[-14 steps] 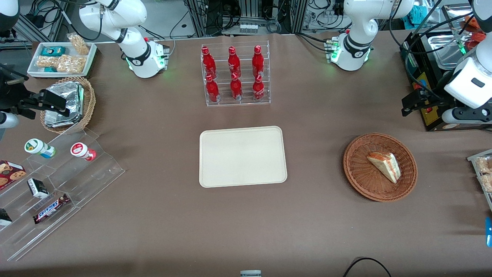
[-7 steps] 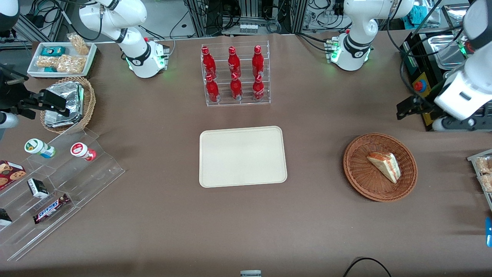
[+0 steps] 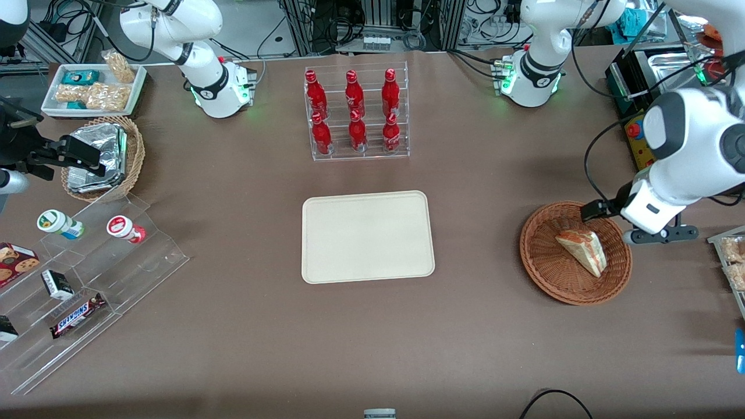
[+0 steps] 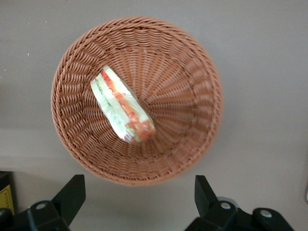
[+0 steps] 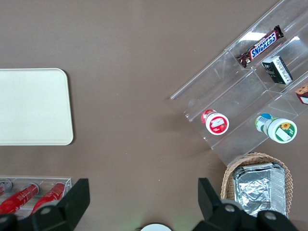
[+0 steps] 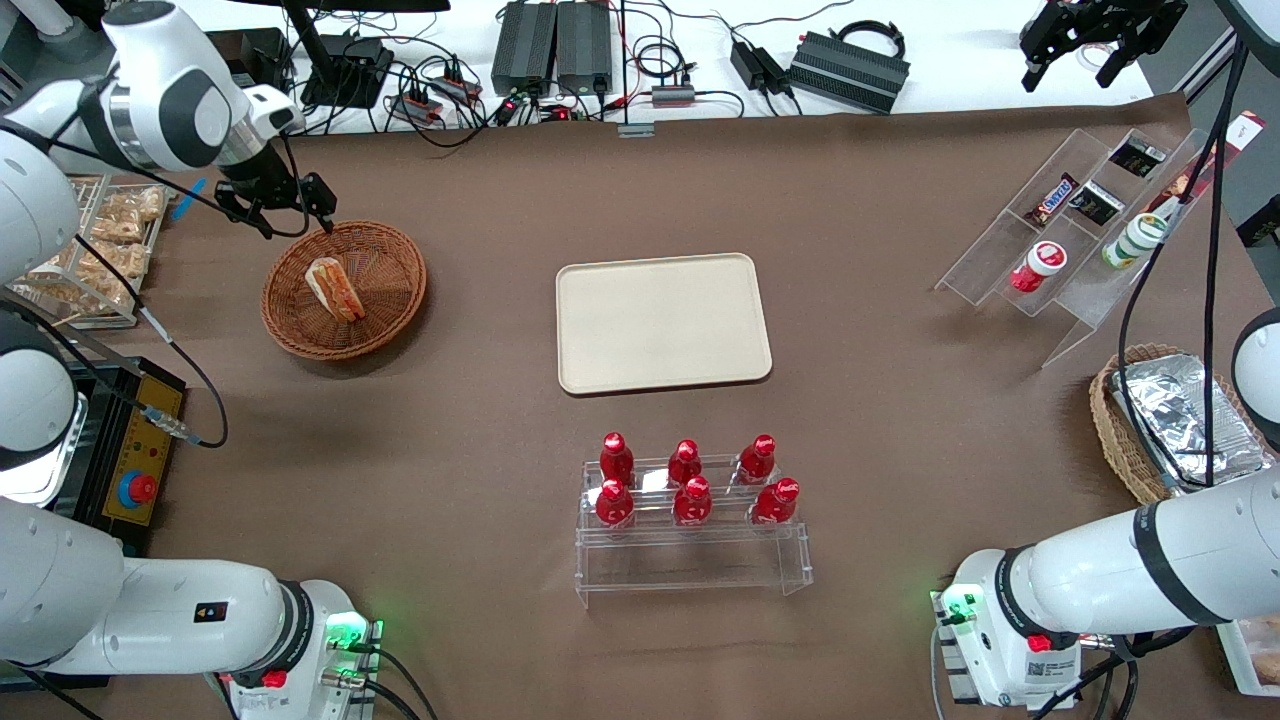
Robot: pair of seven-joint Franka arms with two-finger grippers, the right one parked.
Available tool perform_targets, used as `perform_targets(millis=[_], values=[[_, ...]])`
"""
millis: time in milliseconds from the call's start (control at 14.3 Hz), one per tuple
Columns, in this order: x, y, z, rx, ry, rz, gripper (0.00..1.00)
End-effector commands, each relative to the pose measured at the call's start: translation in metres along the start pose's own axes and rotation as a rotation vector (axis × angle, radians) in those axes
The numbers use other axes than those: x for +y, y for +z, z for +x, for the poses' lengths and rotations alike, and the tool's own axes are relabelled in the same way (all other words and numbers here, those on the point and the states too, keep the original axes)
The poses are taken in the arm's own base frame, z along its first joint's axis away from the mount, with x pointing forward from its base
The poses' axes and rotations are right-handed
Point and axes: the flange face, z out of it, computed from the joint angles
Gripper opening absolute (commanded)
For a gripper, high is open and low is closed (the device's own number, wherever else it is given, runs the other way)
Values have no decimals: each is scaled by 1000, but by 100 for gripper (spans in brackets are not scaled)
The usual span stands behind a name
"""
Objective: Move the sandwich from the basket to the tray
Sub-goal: 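Lower the open left gripper over the sandwich in the wicker basket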
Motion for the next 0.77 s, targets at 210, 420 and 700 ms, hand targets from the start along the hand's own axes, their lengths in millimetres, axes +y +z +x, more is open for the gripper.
perform_targets(millis=[210, 420, 700], values=[[-31, 46, 6, 55, -150, -22, 100], [-31, 73, 10, 81, -431, -66, 100], [-30, 112, 22, 107, -749, -85, 100]])
